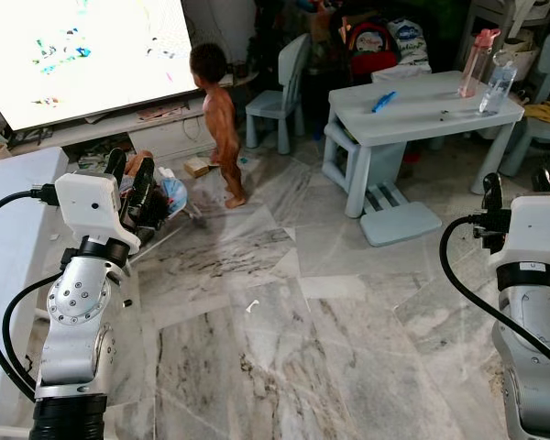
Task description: Hang keys on a hook
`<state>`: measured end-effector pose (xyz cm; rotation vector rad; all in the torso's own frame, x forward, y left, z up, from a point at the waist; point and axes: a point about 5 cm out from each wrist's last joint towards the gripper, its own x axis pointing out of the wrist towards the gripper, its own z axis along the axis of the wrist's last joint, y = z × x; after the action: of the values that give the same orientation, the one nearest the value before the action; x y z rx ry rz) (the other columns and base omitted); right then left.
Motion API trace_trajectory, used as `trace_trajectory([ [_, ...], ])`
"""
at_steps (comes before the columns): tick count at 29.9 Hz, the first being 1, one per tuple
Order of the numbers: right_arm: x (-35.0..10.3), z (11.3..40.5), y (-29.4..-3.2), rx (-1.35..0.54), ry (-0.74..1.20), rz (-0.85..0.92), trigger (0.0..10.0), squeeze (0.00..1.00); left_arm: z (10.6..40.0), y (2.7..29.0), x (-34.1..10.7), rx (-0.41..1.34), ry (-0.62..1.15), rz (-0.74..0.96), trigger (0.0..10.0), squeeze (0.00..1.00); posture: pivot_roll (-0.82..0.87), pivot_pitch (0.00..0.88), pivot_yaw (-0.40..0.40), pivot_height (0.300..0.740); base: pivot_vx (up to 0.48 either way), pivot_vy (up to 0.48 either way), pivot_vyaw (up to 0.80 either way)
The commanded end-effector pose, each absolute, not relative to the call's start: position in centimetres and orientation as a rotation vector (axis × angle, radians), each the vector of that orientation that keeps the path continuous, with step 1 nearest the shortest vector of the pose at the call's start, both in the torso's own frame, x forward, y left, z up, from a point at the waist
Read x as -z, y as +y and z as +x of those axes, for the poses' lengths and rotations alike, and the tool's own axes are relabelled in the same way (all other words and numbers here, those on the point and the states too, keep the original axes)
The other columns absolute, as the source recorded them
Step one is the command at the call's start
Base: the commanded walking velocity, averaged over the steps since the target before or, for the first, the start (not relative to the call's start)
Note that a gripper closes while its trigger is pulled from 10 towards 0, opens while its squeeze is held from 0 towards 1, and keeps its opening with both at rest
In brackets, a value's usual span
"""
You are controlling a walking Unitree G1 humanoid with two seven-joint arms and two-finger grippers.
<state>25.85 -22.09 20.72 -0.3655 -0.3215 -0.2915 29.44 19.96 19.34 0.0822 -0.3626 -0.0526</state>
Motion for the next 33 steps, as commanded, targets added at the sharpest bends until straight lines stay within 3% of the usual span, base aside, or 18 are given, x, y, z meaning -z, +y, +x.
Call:
trace_trajectory([
  [1,-21.2,26.1,-21.9,0.293,-0.339,-0.359,0.0,0.00,29.7,20.3,-19.4,0.023,-0.350,0.063,0.0,0.00,-0.11,0.000,0.114,0.740,0.000,0.000,0.00],
  [8,-20.5,26.1,-21.9,0.293,-0.302,-0.328,0.0,0.00,29.7,20.2,-18.8,0.019,-0.314,0.005,0.0,0.00,-0.11,0.000,0.110,0.740,0.000,0.000,0.00],
  [9,-20.2,26.1,-21.9,0.284,-0.288,-0.317,0.0,0.00,29.7,20.0,-18.2,0.020,-0.277,-0.016,2.2,0.00,-0.11,0.000,0.110,0.740,0.000,0.000,0.00],
  [10,-19.9,26.2,-21.8,0.278,-0.264,-0.288,0.0,0.00,29.7,20.0,-17.4,0.018,-0.240,-0.029,3.8,0.00,-0.11,0.000,0.110,0.740,0.000,0.000,0.00],
  [11,-19.5,26.2,-21.7,0.271,-0.241,-0.271,1.4,0.00,29.5,19.8,-17.0,0.029,-0.224,-0.026,4.0,0.00,-0.11,0.000,0.113,0.740,0.000,0.000,0.00],
  [12,-19.0,26.3,-21.7,0.266,-0.206,-0.262,4.9,0.00,29.3,19.7,-16.4,0.046,-0.208,-0.015,4.8,0.00,-0.11,0.000,0.113,0.740,0.000,0.000,0.00],
  [13,-18.8,26.3,-21.8,0.266,-0.195,-0.266,4.9,0.00,29.2,19.6,-16.3,0.050,-0.204,-0.010,4.8,0.00,-0.11,0.000,0.113,0.740,0.000,0.000,0.00],
  [14,-18.5,26.2,-21.8,0.267,-0.185,-0.274,10.0,1.00,29.1,19.6,-16.0,0.057,-0.195,-0.018,9.2,0.00,-0.11,0.000,0.114,0.740,0.000,0.000,0.00],
  [15,-18.2,26.1,-21.9,0.268,-0.178,-0.272,10.0,1.00,29.0,19.7,-15.6,0.062,-0.180,-0.014,10.0,0.90,-0.11,0.000,0.114,0.740,0.000,0.000,0.00],
  [16,-17.8,26.0,-22.1,0.271,-0.163,-0.263,10.0,1.00,28.8,19.8,-15.1,0.065,-0.165,-0.023,10.0,1.00,-0.11,0.000,0.114,0.740,0.000,0.000,0.00],
  [33,-14.0,23.7,-22.7,0.269,0.022,-0.242,10.0,1.00,26.0,21.4,-11.6,0.070,0.006,-0.034,10.0,1.00,-0.09,0.000,0.117,0.740,0.000,0.000,0.00],
])
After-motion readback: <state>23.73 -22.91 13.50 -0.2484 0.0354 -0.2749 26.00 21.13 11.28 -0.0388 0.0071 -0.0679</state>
